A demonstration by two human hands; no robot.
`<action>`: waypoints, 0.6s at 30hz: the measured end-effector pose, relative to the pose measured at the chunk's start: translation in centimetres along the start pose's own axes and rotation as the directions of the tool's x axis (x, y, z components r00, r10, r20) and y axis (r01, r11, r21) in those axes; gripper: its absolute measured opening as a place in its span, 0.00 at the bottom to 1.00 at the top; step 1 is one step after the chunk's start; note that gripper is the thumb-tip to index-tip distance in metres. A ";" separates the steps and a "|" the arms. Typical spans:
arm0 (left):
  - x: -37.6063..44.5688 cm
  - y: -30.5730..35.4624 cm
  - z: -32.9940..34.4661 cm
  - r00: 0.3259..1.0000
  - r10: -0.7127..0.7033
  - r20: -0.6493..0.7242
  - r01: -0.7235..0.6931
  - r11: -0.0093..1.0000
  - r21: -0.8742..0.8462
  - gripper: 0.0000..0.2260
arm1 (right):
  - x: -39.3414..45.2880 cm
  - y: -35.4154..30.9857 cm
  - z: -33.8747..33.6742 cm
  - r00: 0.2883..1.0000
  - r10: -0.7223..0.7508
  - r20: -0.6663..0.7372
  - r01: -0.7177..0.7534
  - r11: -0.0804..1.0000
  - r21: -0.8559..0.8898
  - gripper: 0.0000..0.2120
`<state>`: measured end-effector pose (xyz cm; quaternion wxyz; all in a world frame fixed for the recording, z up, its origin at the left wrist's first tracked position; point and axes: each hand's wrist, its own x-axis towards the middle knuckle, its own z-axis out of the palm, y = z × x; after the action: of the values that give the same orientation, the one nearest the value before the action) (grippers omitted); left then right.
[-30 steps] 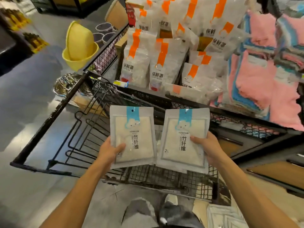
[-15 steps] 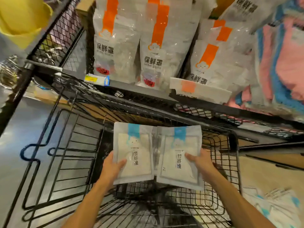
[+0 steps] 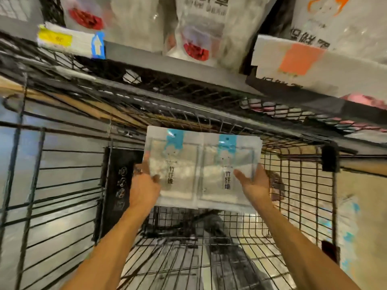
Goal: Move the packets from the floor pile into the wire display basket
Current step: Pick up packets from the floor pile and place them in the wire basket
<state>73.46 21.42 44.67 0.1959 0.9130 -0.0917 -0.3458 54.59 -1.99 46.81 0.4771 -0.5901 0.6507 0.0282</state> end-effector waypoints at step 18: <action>-4.6 4.0 -2.2 0.951 0.289 -0.113 -0.190 0.828 0.527 0.30 | -3.7 -1.2 -3.4 0.875 -0.474 0.103 0.369 0.513 -0.775 0.38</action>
<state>71.35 19.80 50.61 -0.0032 0.9416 -0.2752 -0.1941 52.98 -1.64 51.67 0.1280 -0.8766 0.4382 0.1522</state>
